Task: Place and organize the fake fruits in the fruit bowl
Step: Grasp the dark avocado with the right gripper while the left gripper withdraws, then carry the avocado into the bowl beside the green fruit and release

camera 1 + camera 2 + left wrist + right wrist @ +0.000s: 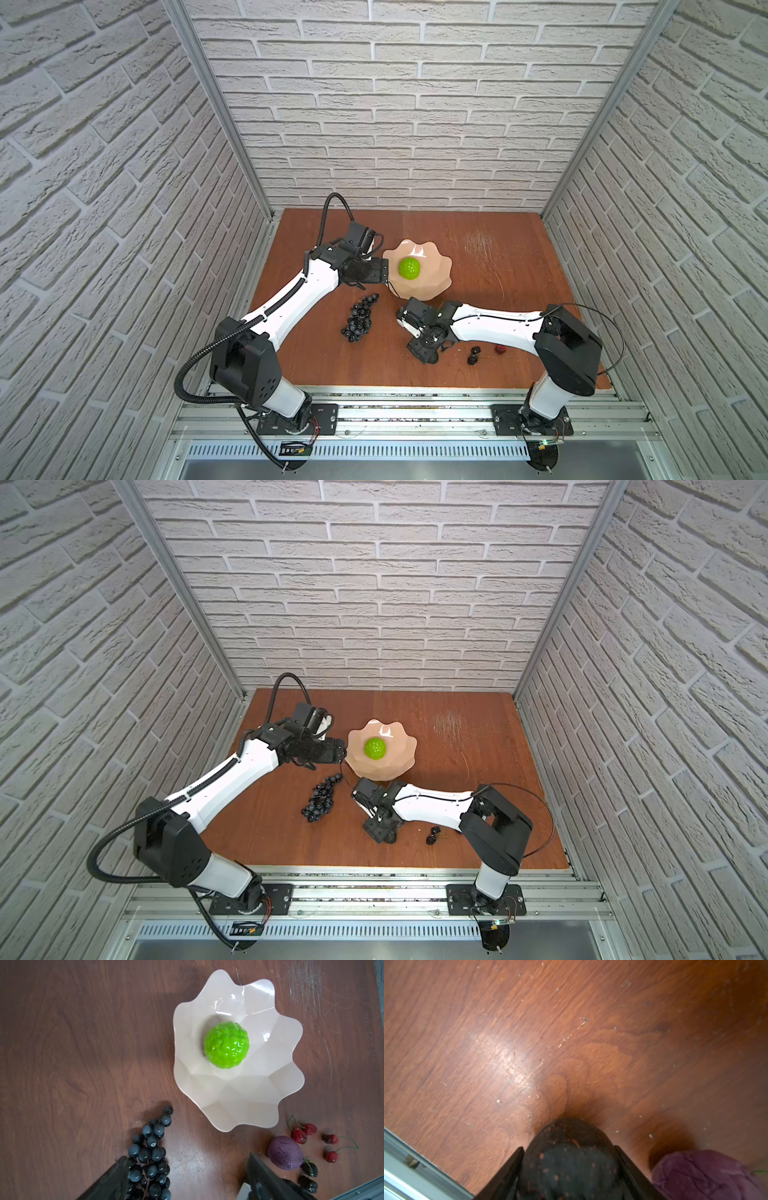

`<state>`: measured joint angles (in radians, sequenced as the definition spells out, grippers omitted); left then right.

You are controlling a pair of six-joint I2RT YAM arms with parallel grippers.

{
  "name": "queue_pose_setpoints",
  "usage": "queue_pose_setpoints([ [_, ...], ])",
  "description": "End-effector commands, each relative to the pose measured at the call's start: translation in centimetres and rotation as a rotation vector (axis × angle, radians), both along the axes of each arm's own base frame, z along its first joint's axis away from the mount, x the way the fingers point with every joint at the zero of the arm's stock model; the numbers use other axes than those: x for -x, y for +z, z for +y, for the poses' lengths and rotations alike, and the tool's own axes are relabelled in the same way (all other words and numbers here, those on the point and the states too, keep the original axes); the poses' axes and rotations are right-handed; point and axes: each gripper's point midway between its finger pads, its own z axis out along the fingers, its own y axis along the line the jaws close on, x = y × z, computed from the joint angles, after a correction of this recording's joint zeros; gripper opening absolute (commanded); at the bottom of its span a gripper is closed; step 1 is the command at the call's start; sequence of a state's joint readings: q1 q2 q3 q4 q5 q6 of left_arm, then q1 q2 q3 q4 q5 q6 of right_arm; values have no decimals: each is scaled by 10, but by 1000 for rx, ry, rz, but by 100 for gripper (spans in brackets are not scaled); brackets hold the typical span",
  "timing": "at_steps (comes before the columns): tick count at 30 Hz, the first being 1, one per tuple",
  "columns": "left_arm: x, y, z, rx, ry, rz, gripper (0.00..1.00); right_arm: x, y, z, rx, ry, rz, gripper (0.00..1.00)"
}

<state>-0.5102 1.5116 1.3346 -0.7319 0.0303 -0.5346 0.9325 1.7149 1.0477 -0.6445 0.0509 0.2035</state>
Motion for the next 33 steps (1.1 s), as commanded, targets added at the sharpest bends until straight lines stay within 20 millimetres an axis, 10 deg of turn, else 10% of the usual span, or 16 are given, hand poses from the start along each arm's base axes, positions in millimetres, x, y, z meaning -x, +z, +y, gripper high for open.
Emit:
queue_pose_setpoints([
  [1, -4, 8, 5, 9, 19, -39, 89, 5, -8, 1, 2, -3, 18, 58],
  [9, -4, 10, 9, 5, 31, -44, 88, 6, 13, 4, -52, -9, -2, 45],
  [17, -3, 17, 19, 4, 79, -81, 88, -21, 101, 11, -247, -51, -68, 45],
  [25, 8, 21, 33, 3, 107, -96, 88, -118, 158, -11, -302, -148, -245, 46],
  [33, 16, 23, 40, 11, 128, -92, 88, -213, 155, -44, -178, -231, -395, 46],
])
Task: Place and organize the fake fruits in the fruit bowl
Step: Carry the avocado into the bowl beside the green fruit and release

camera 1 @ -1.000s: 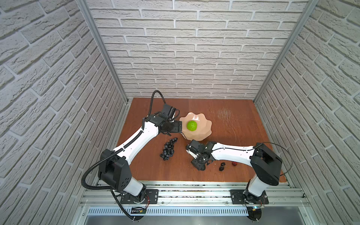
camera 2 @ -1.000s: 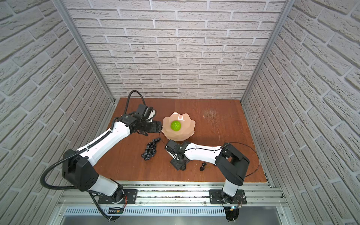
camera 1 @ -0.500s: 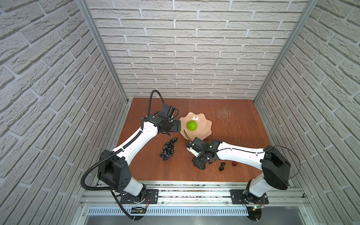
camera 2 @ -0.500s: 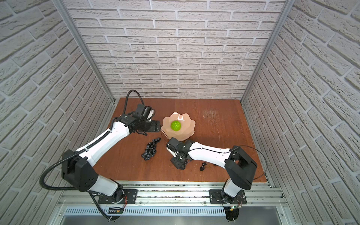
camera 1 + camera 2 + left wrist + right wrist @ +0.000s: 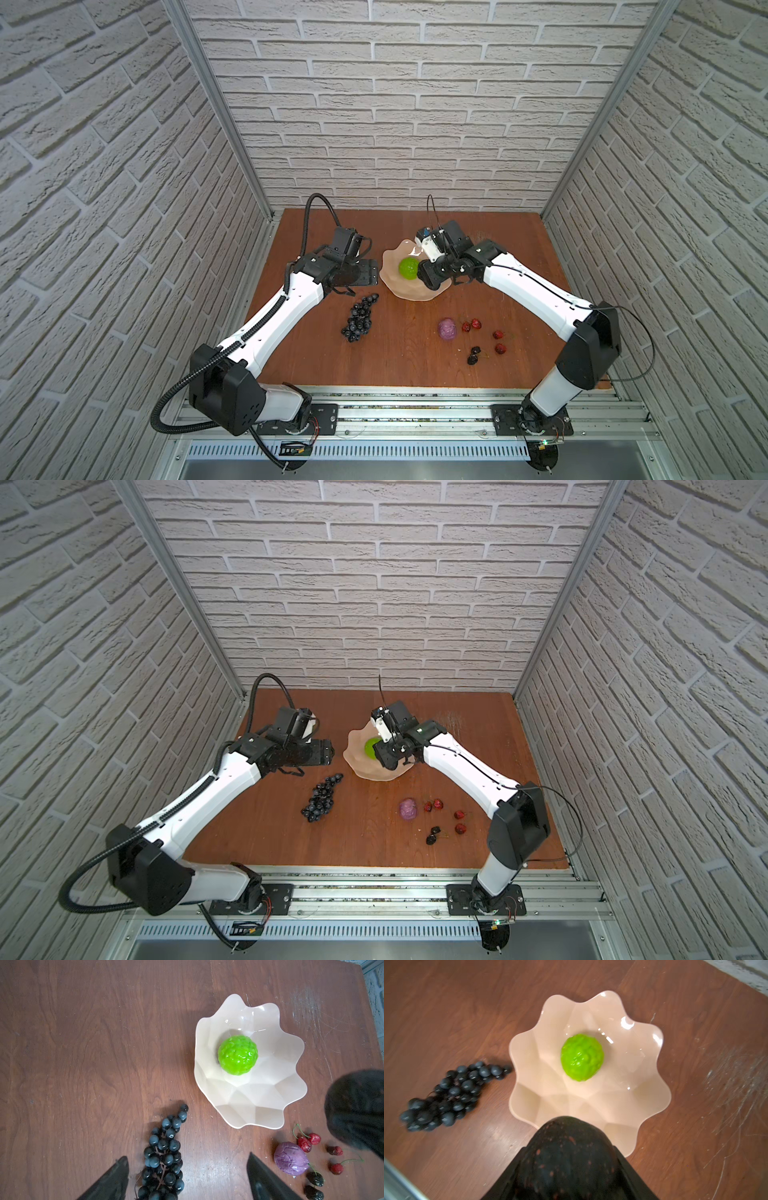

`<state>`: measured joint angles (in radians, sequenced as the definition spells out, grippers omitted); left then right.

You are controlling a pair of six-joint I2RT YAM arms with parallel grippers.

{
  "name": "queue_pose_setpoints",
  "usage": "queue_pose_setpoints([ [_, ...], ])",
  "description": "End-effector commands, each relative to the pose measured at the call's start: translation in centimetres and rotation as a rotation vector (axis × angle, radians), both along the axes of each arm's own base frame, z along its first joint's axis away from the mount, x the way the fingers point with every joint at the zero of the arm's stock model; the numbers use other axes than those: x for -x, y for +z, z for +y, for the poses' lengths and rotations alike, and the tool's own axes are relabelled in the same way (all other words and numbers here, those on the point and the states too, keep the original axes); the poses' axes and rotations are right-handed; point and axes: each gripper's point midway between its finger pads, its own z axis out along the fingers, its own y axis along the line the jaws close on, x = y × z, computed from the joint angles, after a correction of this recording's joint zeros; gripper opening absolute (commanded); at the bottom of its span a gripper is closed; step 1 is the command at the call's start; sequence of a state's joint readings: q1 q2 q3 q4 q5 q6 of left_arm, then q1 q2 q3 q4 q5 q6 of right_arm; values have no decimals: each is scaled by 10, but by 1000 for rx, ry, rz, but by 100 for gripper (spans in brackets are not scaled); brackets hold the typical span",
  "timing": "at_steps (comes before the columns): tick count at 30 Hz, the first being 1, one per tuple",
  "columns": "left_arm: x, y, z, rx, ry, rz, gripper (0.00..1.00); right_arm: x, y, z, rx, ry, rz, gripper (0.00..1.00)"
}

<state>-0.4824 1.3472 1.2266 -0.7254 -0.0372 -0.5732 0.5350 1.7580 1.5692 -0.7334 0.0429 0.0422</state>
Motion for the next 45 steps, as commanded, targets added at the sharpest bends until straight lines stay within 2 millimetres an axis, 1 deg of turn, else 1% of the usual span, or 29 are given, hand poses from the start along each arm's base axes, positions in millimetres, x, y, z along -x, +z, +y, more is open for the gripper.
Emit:
queue_pose_setpoints([
  [1, -1, 9, 5, 12, 27, -19, 88, -32, 1, -11, 59, -17, -78, 46],
  [4, 0, 14, 6, 12, 23, -23, 88, -49, -12, -14, 86, -24, -75, 46],
  [9, 3, 14, 8, 9, 24, -20, 88, -66, -31, -7, 88, -13, -75, 46],
  [10, 4, 14, 7, 10, 23, -16, 88, -69, -35, -6, 87, -10, -70, 46],
  [11, 5, 14, 8, 11, 24, -16, 88, -71, -33, -6, 85, -8, -74, 47],
  [12, 6, 15, 8, 12, 24, -16, 88, -74, -50, -6, 104, -7, -42, 46],
  [15, 8, 15, 12, 10, 34, -23, 88, -81, -63, -10, 121, -17, -22, 46],
  [18, 9, 15, 12, 14, 39, -23, 88, -85, -71, -10, 118, -21, -15, 47],
  [24, 10, 16, 12, 23, 42, -22, 88, -93, -75, -13, 136, -37, -32, 48],
  [29, 11, 17, 13, 23, 44, -26, 89, -97, -85, -13, 157, -31, -15, 51],
  [34, 10, 17, 12, 19, 40, -22, 88, -102, -89, -12, 162, -28, -10, 52],
  [39, 12, 16, 13, 20, 44, -20, 88, -103, -94, -11, 160, -26, 8, 53],
  [42, 13, 13, 13, 17, 43, -11, 89, -102, -94, -9, 152, -25, 10, 57],
  [44, 13, 12, 12, 17, 37, -5, 89, -102, -94, -8, 147, -23, 11, 64],
  [45, 13, 11, 12, 18, 36, -1, 89, -102, -93, -8, 146, -24, 10, 65],
])
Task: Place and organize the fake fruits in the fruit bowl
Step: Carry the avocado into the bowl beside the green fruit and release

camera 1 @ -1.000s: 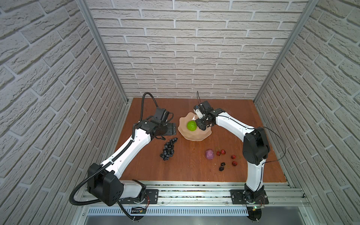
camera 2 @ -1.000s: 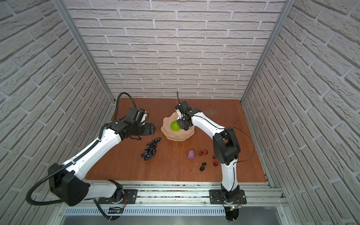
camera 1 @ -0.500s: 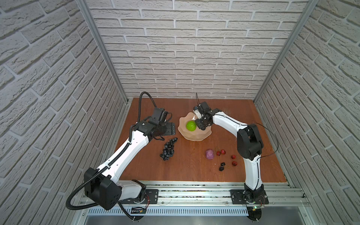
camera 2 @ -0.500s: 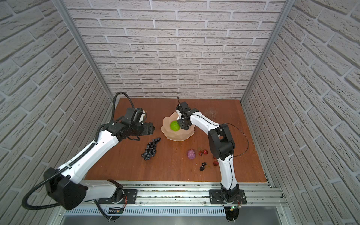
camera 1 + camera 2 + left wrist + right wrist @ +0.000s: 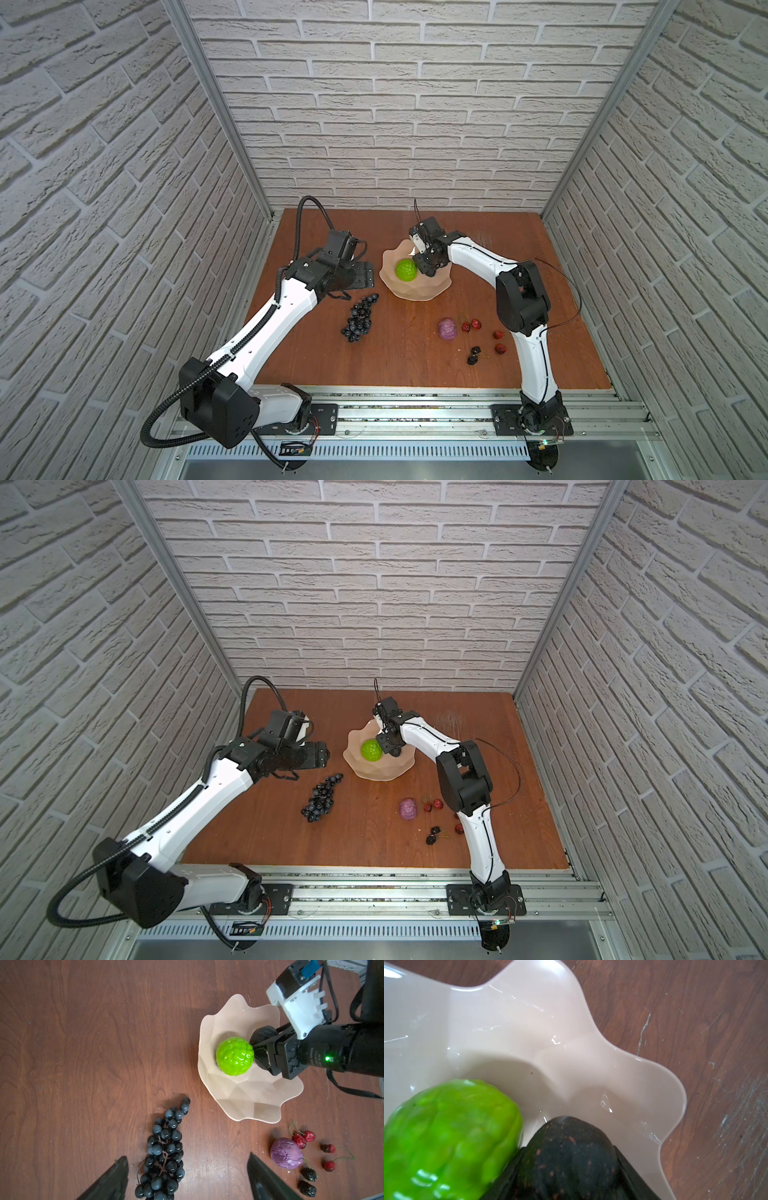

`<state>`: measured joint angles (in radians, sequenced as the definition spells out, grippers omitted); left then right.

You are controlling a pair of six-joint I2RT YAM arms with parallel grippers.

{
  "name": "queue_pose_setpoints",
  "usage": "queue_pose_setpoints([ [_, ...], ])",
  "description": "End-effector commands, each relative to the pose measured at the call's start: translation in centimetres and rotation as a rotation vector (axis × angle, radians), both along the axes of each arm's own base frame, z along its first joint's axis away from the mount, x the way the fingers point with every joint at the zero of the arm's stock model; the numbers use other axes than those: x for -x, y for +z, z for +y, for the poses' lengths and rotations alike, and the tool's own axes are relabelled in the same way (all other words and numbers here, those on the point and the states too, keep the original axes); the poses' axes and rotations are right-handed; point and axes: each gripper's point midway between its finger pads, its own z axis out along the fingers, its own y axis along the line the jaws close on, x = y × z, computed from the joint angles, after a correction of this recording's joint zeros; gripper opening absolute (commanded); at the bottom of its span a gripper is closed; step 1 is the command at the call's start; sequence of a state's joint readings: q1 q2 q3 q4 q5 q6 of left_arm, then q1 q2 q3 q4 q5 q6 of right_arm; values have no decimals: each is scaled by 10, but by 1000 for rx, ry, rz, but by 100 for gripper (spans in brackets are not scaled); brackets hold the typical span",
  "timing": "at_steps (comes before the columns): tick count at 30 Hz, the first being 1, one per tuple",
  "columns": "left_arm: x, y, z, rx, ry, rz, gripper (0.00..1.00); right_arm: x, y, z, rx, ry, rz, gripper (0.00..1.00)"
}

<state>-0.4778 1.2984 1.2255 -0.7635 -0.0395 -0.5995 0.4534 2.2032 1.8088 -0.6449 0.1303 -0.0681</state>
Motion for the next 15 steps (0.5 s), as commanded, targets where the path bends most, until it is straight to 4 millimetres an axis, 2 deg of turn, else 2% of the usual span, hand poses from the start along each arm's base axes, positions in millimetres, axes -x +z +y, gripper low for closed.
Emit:
queue_pose_setpoints([
  [1, 3, 0, 4, -1, 7, 7, 89, -9, 19, 4, -26, 8, -43, 67],
  [8, 7, -6, 5, -7, 7, 26, 89, -9, 36, 1, -20, 13, -76, 71],
  [11, 9, -12, 5, -12, 4, 48, 89, -6, 52, -1, -23, 13, -98, 72],
  [15, 10, -18, 4, -8, 4, 61, 89, 4, 84, -3, -43, 9, -136, 72],
])
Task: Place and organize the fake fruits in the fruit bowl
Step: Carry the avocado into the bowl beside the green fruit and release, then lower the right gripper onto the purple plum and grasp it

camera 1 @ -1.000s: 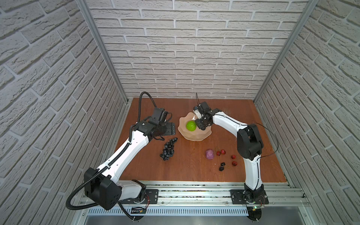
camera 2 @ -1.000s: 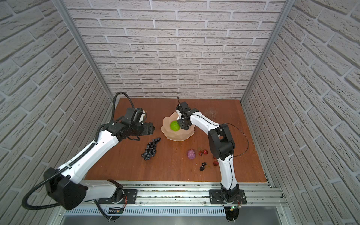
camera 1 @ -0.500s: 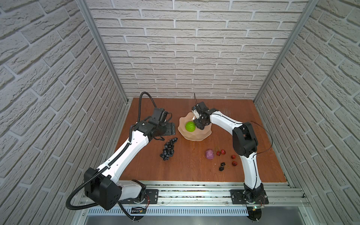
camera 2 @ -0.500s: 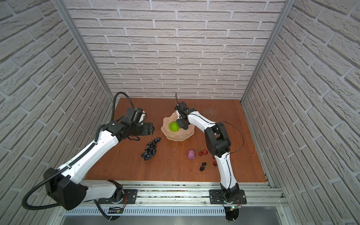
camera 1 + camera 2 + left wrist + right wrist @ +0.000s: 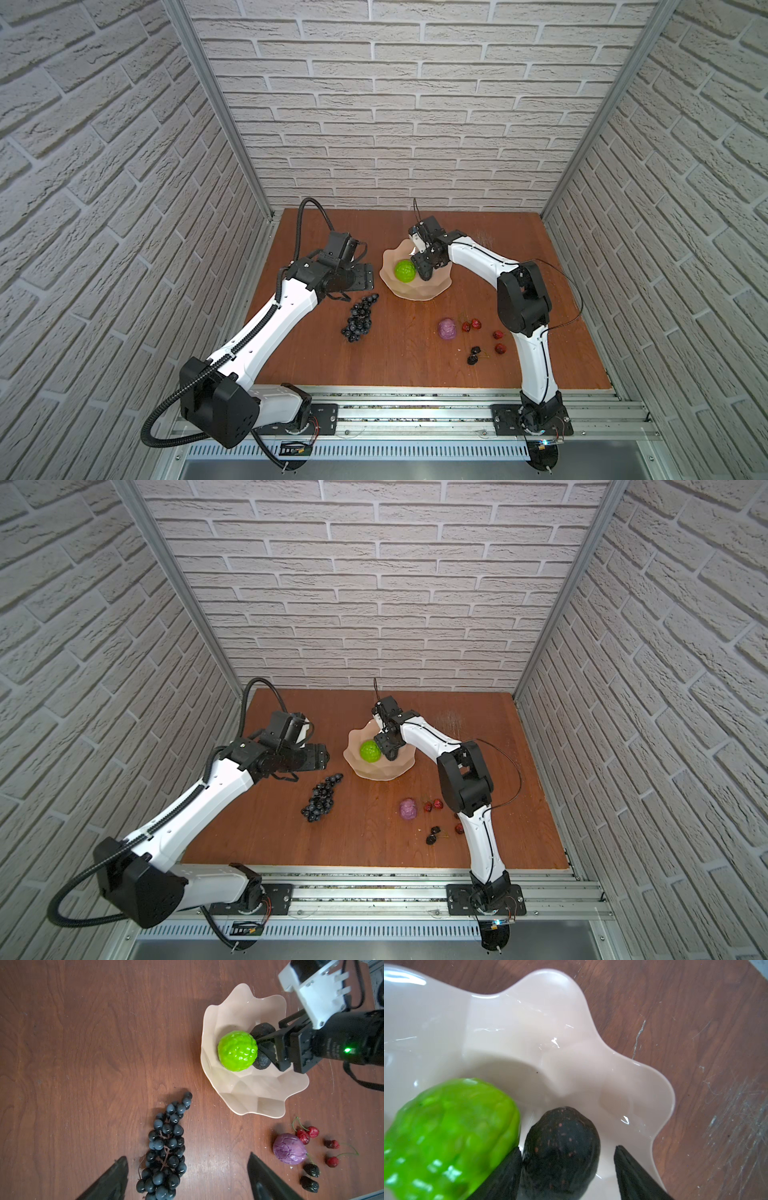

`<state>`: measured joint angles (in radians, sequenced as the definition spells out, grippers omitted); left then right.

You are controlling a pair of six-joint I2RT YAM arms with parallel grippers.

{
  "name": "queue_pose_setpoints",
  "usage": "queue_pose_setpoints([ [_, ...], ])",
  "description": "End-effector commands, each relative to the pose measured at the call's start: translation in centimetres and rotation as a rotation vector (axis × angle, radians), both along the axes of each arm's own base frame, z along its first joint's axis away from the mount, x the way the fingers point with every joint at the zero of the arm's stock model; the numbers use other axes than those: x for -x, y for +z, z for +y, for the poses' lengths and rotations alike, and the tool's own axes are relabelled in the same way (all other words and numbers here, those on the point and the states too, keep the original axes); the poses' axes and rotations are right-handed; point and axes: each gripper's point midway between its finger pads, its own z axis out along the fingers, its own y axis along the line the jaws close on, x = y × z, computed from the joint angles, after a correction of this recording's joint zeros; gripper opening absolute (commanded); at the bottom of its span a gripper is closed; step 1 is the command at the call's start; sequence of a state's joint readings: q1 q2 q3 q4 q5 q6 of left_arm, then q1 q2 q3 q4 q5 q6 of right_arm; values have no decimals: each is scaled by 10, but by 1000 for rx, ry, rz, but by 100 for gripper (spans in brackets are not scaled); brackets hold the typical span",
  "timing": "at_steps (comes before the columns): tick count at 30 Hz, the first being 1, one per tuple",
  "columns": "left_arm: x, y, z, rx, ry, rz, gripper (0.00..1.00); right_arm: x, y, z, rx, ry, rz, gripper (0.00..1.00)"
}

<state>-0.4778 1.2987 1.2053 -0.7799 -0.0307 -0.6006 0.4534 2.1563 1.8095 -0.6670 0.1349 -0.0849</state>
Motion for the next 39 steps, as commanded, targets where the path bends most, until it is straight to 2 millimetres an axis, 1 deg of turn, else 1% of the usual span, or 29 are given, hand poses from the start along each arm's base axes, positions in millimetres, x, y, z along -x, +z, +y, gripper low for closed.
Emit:
queue_pose_setpoints([
  [1, 3, -10, 2, 4, 12, 26, 89, 7, 69, -2, -48, -5, -121, 72],
  [2, 3, -11, 1, 6, 11, 26, 89, 10, 70, -3, -51, -8, -123, 72],
  [3, 2, -13, 1, 10, 16, 25, 88, 17, 89, -4, -77, -14, -158, 72],
  [4, 1, -15, 0, 14, 17, 27, 87, 24, 94, -5, -91, -20, -164, 72],
  [7, -3, -19, -4, 28, 19, 23, 86, 49, 104, -10, -126, -36, -169, 72],
  [10, -7, -25, -5, 35, 35, 15, 86, 82, 105, -17, -162, -47, -158, 72],
  [14, -13, -27, -8, 45, 45, 3, 85, 131, 93, -29, -207, -77, -83, 72],
  [17, -15, -29, -8, 45, 50, -5, 85, 167, 76, -31, -224, -84, -8, 72],
  [20, -15, -33, -6, 39, 56, -6, 85, 200, 54, -25, -210, -73, 75, 72],
  [22, -14, -36, -4, 35, 64, -2, 86, 217, 39, -22, -173, -69, 110, 72],
  [26, -14, -36, -5, 34, 57, -1, 86, 231, 14, -18, -160, -81, 155, 73],
  [30, -11, -40, -3, 29, 58, 9, 87, 234, -9, -20, -134, -88, 192, 75],
  [34, -9, -40, -2, 32, 63, 12, 87, 233, -25, -18, -123, -90, 212, 75],
  [39, -7, -39, -1, 34, 68, 5, 87, 233, -40, -19, -91, -86, 234, 71],
])
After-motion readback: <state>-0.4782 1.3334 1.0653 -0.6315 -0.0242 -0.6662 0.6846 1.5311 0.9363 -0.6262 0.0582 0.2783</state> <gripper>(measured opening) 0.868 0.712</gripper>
